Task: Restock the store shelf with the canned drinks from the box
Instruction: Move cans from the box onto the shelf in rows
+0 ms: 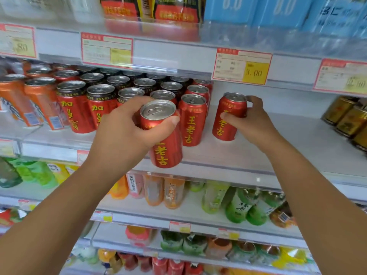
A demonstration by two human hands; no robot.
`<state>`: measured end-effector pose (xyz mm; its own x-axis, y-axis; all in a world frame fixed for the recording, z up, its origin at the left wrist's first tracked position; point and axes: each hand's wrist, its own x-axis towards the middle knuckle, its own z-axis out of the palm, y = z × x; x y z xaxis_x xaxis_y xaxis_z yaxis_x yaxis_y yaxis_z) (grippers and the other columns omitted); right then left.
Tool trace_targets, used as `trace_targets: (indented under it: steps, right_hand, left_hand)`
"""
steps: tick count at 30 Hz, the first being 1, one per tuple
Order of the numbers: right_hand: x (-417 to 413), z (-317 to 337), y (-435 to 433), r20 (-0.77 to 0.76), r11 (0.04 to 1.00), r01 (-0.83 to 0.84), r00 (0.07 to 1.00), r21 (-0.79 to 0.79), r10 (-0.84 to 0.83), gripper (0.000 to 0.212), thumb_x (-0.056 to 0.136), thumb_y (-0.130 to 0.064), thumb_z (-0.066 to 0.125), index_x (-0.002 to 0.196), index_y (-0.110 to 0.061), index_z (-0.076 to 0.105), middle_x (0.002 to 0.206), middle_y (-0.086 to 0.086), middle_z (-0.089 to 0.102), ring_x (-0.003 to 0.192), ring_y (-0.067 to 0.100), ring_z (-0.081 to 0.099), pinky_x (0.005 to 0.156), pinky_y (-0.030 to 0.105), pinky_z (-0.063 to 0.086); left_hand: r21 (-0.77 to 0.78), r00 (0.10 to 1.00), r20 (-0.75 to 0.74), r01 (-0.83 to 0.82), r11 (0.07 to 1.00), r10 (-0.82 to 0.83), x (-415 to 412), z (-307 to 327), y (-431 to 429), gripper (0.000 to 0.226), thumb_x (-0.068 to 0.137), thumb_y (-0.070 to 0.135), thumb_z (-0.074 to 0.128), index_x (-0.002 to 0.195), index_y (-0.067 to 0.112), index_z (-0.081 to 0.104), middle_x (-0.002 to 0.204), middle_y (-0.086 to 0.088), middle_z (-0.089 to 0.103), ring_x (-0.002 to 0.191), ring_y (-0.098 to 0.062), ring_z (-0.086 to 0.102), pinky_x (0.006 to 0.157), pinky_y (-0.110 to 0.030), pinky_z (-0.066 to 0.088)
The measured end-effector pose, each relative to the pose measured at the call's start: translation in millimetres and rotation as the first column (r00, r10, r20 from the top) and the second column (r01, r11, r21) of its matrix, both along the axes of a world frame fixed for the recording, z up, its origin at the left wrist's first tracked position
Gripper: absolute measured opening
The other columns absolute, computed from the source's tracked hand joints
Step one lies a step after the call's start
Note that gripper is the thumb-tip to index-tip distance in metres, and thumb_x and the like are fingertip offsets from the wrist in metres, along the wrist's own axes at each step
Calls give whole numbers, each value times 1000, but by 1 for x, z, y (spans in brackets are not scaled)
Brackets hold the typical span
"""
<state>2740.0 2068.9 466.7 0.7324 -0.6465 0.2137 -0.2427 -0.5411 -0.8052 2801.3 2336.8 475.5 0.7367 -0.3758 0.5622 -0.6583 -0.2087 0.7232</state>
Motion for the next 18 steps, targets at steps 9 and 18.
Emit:
trace_targets:
  steps: [9,18]
  right_hand:
    - [35,-12,-38,-59,995,-3,998,-101,-3,78,78,-27,79,140,-14,34,128,8,55,106,19,55,84,28,41]
    - [96,-17,-90,-47,994,37,998,-106,-43,77,77,-32,80,138,-12,39,135,11,54,120,29,55,101,45,46]
  left_hand:
    - [32,997,69,-48,998,46,11,-4,-5,33,64,72,58,86,48,63,82,36,64,77,14,60,61,-2,38]
    - [9,994,66,-82,997,81,10,-6,-13,39,64,72,58,91,45,64,83,34,66,76,12,62,61,-3,40]
